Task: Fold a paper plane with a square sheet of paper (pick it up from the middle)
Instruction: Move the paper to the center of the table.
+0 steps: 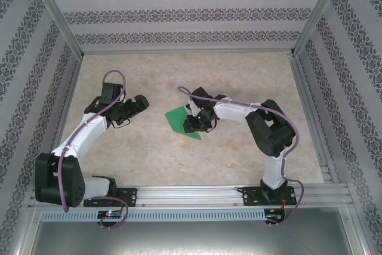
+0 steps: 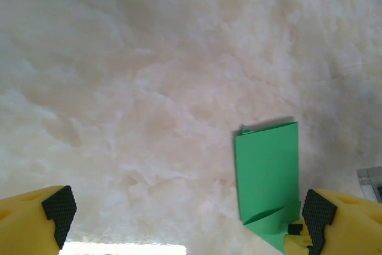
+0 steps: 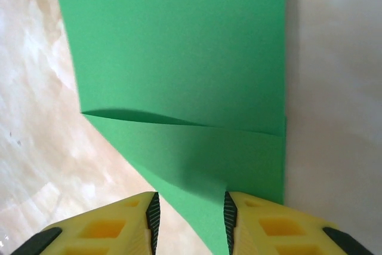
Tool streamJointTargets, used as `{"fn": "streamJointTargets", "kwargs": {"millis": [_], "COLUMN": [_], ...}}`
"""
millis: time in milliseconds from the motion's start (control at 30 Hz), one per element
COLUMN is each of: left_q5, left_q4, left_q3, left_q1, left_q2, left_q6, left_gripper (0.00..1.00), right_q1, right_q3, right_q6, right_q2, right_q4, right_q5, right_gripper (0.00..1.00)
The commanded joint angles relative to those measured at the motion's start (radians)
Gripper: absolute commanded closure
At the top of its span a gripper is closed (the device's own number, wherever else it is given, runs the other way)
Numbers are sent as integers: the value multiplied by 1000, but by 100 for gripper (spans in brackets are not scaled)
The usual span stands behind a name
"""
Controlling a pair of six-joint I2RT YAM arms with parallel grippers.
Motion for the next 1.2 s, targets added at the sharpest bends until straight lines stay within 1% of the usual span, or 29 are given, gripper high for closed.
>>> {"fn": "streamJointTargets", "kwargs": {"millis": [0, 100, 233, 333, 533, 733, 967, 1167], "left_q5": [119, 185, 229, 248, 268, 287, 302, 317], "left_q4": [97, 125, 140, 152, 177, 213, 210, 213], "left_q3": [-22, -34, -45, -53, -74, -83, -57, -35], "left_q1": [9, 3, -18, -41, -82, -125, -159, -200], "left_q2": [25, 47, 69, 76, 95, 140, 195, 248], "left_q6": [-10, -33, -66, -87, -127, -161, -189, -215], "left_gripper": [0, 0, 0, 0, 0, 0, 0, 3], "right_q1": [12, 9, 15, 29, 52, 66, 53, 31], "right_q3": [-31, -88, -167, -204, -235, -216, -182, -201], "right_q6": [52, 187, 328, 392, 409, 396, 396, 417], "right_q2": [-96, -169, -218, -239, -243, -209, -134, -93], "right_q4": [72, 191, 306, 352, 384, 380, 378, 441], "right_q5": [-40, 31, 92, 135, 126, 129, 128, 110], "right_gripper": [62, 57, 57, 57, 58, 59, 59, 61]}}
